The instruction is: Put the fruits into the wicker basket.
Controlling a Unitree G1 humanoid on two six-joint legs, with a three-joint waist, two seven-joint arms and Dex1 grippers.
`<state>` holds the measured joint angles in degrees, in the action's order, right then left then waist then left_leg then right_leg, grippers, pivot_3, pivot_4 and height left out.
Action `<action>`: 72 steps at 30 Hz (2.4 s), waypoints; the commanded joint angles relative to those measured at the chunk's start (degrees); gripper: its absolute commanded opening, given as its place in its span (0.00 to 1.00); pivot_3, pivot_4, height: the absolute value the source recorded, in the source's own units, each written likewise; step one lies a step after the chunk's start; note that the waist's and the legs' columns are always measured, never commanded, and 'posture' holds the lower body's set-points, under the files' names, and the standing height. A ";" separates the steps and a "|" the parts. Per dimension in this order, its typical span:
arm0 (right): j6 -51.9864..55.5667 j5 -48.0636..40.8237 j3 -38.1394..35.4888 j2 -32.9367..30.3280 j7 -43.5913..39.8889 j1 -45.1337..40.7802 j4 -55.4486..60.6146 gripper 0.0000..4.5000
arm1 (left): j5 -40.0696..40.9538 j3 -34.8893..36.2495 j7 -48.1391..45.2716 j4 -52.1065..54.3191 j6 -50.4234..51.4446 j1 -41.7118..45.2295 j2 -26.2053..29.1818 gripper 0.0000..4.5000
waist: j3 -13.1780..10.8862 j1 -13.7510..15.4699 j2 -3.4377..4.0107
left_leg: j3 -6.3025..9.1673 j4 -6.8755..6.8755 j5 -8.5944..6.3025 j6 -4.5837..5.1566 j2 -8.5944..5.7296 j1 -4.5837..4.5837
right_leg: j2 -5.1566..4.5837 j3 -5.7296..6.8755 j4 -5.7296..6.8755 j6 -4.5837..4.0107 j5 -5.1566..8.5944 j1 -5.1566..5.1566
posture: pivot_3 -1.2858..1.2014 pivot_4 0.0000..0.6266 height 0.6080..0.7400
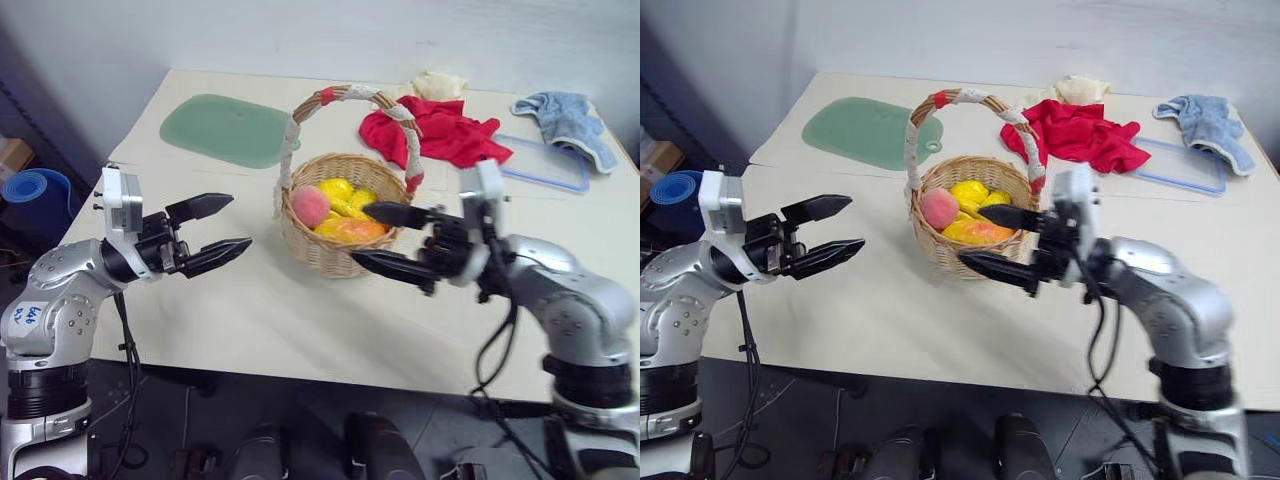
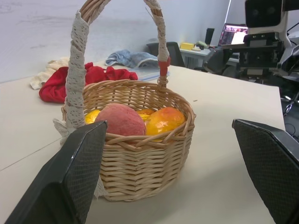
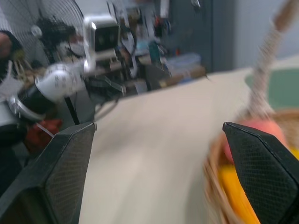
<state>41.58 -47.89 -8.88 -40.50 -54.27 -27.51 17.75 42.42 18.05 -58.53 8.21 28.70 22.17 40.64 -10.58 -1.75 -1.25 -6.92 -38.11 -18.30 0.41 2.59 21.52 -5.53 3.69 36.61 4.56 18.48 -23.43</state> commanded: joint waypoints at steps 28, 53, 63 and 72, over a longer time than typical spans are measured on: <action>-27.26 22.55 3.57 8.41 -24.63 -25.26 -49.30 0.04 | 2.51 0.21 2.97 4.27 0.74 -1.39 -2.02 1.00 | -0.03 -0.52 0.04 | -0.05 0.03 0.09 -0.19 0.11 -0.01 | -0.06 0.21 0.47 0.02 -0.01 -0.14 | 0.52 0.24 1.00; -14.37 18.29 -41.84 -6.21 19.30 20.29 -11.23 0.04 | -4.65 -11.01 -8.32 -14.34 -6.94 13.57 -9.03 1.00 | -0.09 0.90 0.14 | -0.52 0.03 0.10 -0.12 0.02 -0.32 | 0.12 0.15 0.23 0.03 -0.02 -0.08 | 0.52 0.24 1.00; -29.20 22.31 -35.98 -11.54 9.76 17.15 -35.92 0.04 | -6.17 -11.87 -9.27 -15.18 -7.66 14.22 -9.03 1.00 | -0.09 0.55 0.14 | -0.57 0.01 0.12 -0.11 0.00 -0.34 | 0.20 -0.19 0.24 0.04 -0.02 -0.06 | 0.52 0.24 1.00; -33.11 22.54 -37.74 -14.95 6.86 18.88 -40.29 0.63 | -7.37 -11.66 -10.28 -15.23 -7.16 13.40 -7.10 1.00 | -0.09 0.26 0.14 | -0.55 0.00 0.14 -0.13 0.05 -0.34 | 0.12 -0.19 0.26 0.04 -0.02 -0.07 | 0.52 0.24 1.00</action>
<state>10.37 -25.16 -43.24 -53.22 -47.04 -9.49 -24.19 35.57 5.64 -68.18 -7.74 22.01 35.86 32.22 -10.66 -1.50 -1.11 -7.47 -38.11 -18.16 0.28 2.64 21.18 -5.42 3.51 36.86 4.60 18.46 -23.49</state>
